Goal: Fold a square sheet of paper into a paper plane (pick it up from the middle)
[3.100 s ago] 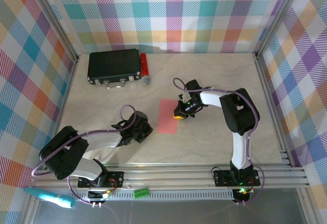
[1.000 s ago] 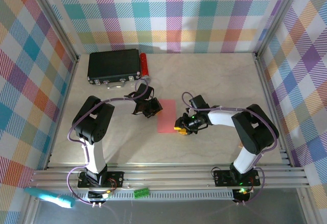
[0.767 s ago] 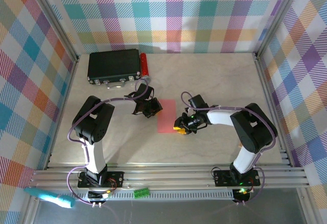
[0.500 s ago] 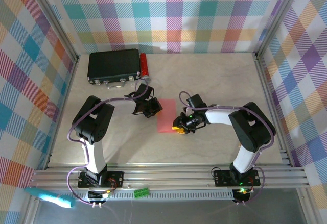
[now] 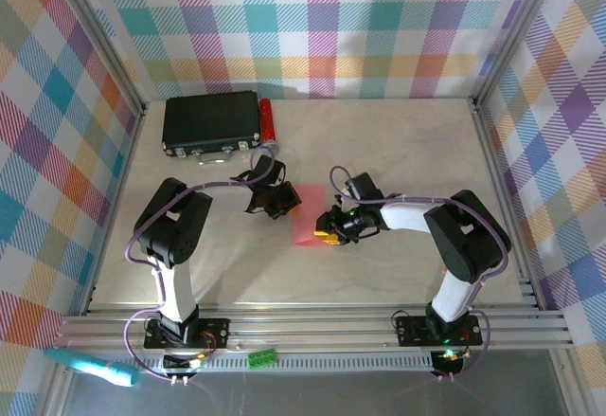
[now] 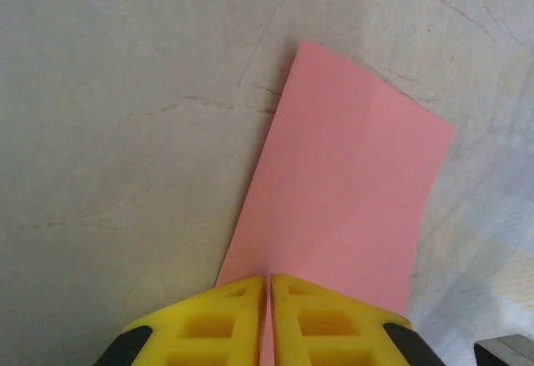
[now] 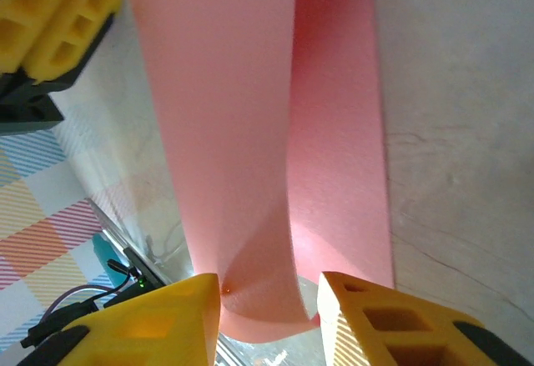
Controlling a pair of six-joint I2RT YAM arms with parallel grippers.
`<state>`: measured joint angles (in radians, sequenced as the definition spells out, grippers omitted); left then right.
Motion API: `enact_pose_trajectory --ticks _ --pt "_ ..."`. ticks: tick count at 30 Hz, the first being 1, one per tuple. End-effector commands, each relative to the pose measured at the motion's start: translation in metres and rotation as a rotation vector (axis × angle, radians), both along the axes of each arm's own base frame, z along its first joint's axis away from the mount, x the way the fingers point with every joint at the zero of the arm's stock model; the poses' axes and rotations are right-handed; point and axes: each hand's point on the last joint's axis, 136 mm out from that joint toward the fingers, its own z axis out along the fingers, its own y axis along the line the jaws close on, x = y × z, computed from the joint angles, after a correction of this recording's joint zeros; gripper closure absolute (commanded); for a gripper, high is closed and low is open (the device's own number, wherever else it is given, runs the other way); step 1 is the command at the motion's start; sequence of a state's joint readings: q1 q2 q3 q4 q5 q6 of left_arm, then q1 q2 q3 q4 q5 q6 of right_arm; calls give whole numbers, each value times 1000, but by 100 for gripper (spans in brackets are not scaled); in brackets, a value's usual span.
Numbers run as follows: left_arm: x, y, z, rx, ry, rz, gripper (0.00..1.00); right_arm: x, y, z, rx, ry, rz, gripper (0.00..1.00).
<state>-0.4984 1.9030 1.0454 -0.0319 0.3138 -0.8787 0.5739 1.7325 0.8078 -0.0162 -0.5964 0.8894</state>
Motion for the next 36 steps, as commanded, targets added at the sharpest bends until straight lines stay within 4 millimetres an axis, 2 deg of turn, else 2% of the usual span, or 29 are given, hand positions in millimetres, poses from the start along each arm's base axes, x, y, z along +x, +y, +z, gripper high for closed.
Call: enact_pose_trajectory --ticks 1,10,20,30,36 --pt "-22 21 -30 96 122 32 88 10 13 19 68 -93 45 61" --pt "-22 21 -28 98 122 25 88 26 15 23 70 -141 30 60" --pt "-20 21 -26 97 118 26 88 27 9 21 49 -140 26 60" --pt "-18 20 -23 91 112 27 88 5 -6 13 -8 -19 -18 69" --pt "-18 20 -23 87 110 29 88 -6 -8 10 5 40 -36 75"
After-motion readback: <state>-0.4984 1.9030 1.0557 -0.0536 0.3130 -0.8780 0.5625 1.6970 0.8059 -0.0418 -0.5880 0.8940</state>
